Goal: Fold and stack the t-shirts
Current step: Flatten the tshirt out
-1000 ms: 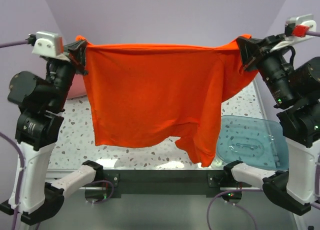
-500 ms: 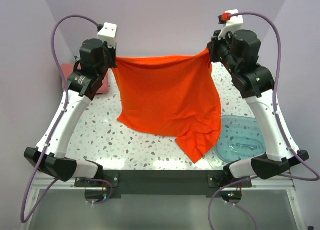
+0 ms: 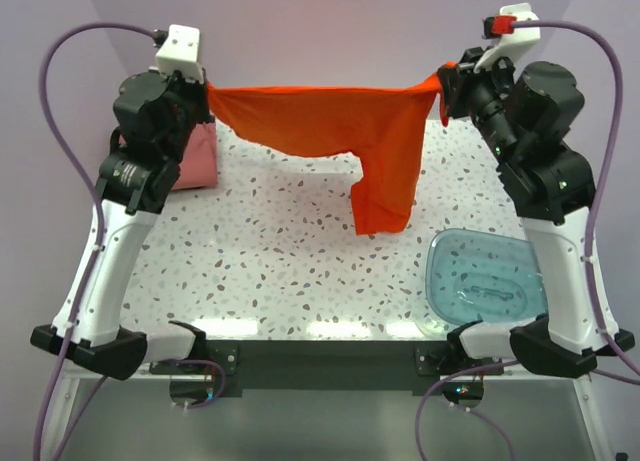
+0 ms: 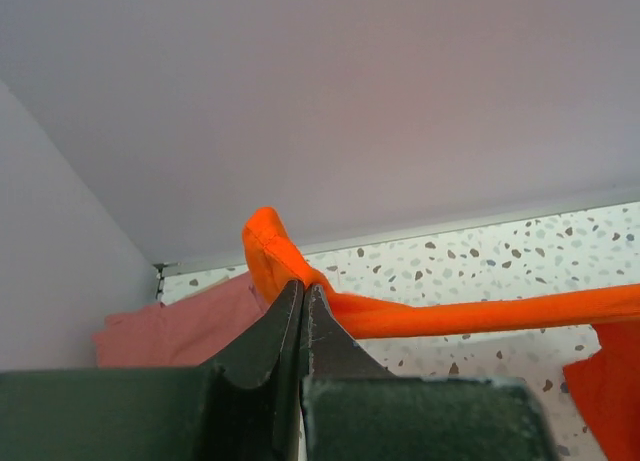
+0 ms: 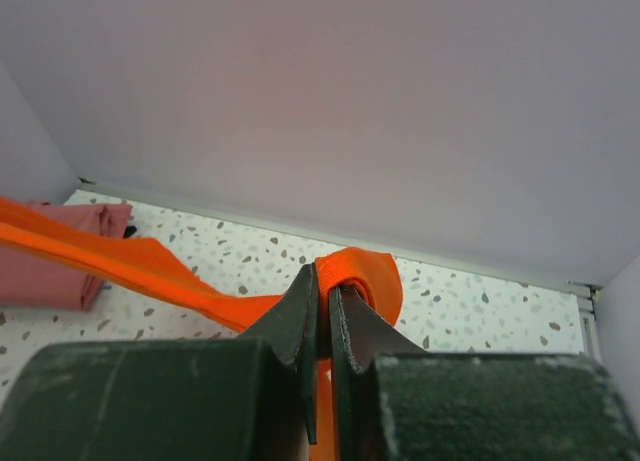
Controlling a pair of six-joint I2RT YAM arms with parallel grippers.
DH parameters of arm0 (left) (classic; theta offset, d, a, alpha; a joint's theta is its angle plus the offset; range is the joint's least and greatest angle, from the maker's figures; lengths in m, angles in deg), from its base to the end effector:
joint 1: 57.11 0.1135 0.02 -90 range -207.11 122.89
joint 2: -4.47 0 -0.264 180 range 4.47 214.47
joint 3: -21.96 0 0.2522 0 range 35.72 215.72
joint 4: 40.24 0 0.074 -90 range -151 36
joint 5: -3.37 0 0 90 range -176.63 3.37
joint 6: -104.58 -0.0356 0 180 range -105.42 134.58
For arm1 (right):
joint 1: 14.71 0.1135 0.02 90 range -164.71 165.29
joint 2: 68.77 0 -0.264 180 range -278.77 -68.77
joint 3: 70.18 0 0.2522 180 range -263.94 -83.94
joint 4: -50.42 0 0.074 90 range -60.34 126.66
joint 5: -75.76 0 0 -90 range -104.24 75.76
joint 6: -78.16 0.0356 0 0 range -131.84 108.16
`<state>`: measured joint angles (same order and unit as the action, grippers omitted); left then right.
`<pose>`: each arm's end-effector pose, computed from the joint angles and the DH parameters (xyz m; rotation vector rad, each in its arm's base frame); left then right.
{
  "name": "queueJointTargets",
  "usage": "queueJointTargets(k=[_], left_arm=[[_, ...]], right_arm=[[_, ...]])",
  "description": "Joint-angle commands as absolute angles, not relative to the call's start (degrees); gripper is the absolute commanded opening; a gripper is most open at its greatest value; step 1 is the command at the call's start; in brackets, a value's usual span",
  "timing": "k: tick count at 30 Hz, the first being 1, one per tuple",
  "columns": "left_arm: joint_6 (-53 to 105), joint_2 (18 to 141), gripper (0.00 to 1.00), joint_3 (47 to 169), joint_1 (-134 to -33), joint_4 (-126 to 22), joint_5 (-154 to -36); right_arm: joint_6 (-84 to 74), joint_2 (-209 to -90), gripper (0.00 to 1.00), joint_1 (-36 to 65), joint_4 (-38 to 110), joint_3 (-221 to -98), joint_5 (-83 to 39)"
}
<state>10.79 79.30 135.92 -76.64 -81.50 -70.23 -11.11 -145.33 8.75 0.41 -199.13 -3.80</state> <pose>0.2433 -0.0756 0.5234 0.1052 1.6030 0.0172 0.2057 0.0823 0.5746 -0.1583 1.5250 0.1970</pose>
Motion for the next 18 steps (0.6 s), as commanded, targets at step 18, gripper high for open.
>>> queueJointTargets(k=[18], left_arm=[[11.1,65.1,0.00,139.3,-76.2,-82.6,-72.9]], right_arm=[[-14.9,-139.5,0.00,8.6,-4.7,-215.6,-7.9]])
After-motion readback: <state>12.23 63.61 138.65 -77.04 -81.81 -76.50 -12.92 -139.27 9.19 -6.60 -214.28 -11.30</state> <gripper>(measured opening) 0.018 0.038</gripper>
